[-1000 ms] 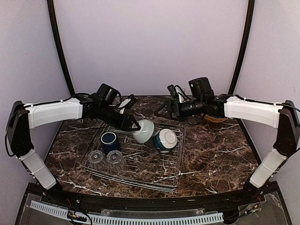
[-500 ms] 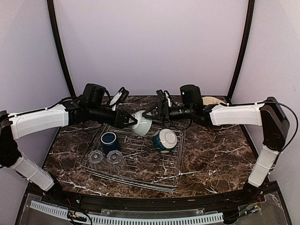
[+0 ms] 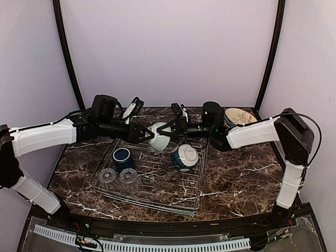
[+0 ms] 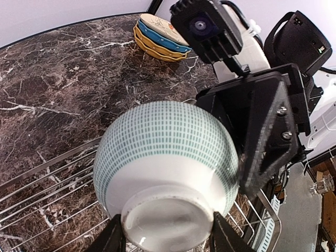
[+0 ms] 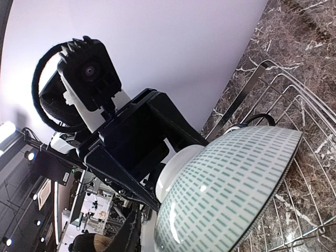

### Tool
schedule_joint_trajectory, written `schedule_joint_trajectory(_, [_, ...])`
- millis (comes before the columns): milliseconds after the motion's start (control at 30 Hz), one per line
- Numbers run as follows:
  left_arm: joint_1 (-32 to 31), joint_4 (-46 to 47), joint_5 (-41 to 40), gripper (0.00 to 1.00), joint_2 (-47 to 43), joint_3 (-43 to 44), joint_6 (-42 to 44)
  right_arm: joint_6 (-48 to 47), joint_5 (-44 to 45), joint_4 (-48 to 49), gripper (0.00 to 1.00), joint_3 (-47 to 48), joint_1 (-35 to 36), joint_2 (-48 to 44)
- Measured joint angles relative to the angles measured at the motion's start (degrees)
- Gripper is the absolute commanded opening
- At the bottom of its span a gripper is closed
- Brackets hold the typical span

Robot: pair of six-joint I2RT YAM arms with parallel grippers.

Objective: Unload the mixed dishes from the dish rack
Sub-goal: Pass from the left arm to the right, then place the bowl at the center of the board.

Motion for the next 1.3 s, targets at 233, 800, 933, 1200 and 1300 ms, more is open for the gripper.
schedule_joint_trajectory(233, [0.0, 0.68, 0.61, 0.27, -0.02, -0.24, -0.46, 3.13, -1.6, 6.43, 0.0, -1.01, 0.04, 1.03])
schedule_joint_trajectory(800, [0.0, 4.39, -0.92, 0.89, -4.87, -1.05, 0.24, -13.66, 2.14, -17.62, 0.0, -0.68, -1.09, -7.3])
schedule_joint_trajectory(933, [0.0, 4.7, -1.64, 0.9, -5.68, -1.11, 0.31, -21.09, 6.49, -27.56, 0.0, 1.33, -2.29, -11.34])
schedule_joint_trajectory(1200, [0.0, 4.66, -2.32, 0.9, -5.79, -1.11, 0.46, -35.58, 26.27, -50.03, 0.0, 3.63, -3.96, -21.35])
schedule_joint_trajectory(1300, [0.0, 4.7, -2.29, 0.9, -5.79, -1.11, 0.46, -38.12, 37.03, -58.93, 0.0, 3.63, -5.18, -24.26])
